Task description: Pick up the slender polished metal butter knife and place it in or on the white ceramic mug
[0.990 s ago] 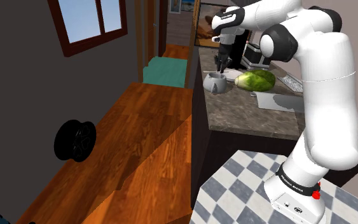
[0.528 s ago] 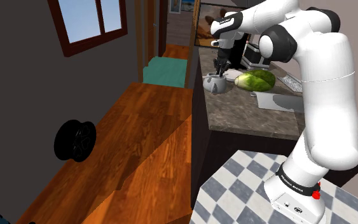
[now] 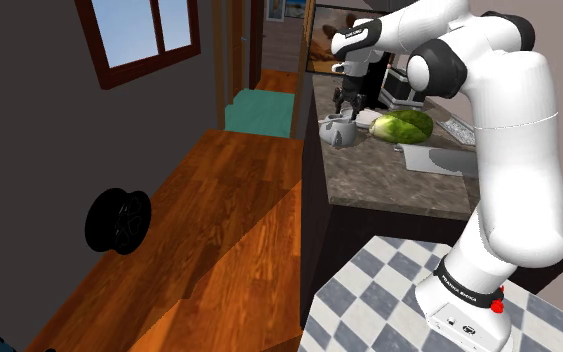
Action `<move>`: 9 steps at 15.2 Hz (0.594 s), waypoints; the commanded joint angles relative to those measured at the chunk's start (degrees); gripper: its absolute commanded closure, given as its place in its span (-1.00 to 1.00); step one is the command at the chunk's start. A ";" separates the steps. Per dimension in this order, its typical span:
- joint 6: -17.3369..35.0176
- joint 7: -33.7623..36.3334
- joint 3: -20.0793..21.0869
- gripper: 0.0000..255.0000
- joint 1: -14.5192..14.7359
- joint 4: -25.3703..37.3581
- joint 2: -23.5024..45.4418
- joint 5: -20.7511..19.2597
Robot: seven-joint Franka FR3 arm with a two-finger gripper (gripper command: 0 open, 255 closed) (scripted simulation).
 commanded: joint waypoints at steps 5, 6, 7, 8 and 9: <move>-5.52 0.69 -0.34 -1.00 -1.04 5.51 -0.38 -0.58; -7.06 0.84 -0.37 -1.00 -1.45 7.19 -0.33 -0.63; -7.06 0.84 -0.37 -1.00 -1.45 7.19 -0.33 -0.62; -7.05 0.84 -0.37 -1.00 -1.44 7.17 -0.34 -0.63; -7.06 0.84 -0.37 -1.00 -1.45 7.19 -0.34 -0.63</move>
